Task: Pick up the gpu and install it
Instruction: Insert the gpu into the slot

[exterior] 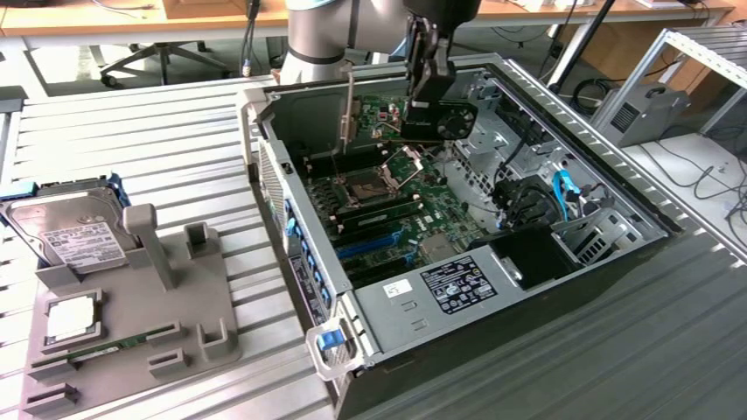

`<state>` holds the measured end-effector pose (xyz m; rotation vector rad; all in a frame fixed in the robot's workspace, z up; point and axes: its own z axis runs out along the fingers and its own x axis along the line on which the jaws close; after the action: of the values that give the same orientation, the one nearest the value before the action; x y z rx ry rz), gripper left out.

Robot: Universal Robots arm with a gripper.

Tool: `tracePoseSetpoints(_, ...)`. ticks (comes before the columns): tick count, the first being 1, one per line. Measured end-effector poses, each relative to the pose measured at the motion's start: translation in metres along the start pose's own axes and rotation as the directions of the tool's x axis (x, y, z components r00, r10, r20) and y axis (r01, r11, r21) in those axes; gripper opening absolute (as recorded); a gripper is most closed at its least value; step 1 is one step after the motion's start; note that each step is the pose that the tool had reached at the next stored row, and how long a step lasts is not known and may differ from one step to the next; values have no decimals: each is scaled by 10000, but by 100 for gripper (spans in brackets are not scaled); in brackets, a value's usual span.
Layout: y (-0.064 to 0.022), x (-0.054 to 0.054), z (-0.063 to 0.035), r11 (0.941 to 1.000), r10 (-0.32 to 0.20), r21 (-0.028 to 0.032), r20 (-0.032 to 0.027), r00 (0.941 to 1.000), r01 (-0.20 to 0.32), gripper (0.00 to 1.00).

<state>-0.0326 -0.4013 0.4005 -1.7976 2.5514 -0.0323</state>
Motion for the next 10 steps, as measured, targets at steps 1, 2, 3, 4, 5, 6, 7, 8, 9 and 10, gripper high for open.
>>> tracePoseSetpoints(1, 0, -1, 0, 10000, -34, 0, 1, 10000, 34, 27)
tracePoseSetpoints(2, 0, -1, 0, 10000, -67, 0, 2, 10000, 67, 27)
tracePoseSetpoints(3, 1, -2, -1, 9999, -146, 0, 5, 9999, 146, 27)
tracePoseSetpoints(4, 3, -7, -5, 9989, -462, -2, 13, 9989, 462, 27)
tracePoseSetpoints(5, 5, -15, -8, 9962, -873, -2, 26, 9962, 873, 27)
tracePoseSetpoints(6, 7, -20, -11, 9937, -1118, -2, 33, 9937, 1118, 27)
tracePoseSetpoints(7, 8, -24, -13, 9907, -1360, -1, 40, 9907, 1360, 27)
tracePoseSetpoints(8, 10, -30, -16, 9857, -1686, -1, 50, 9857, 1686, 27)
tracePoseSetpoints(9, 11, -32, -17, 9826, -1856, -1, 54, 9826, 1856, 27)
tracePoseSetpoints(10, 13, -36, -19, 9775, -2108, 0, 62, 9775, 2108, 27)
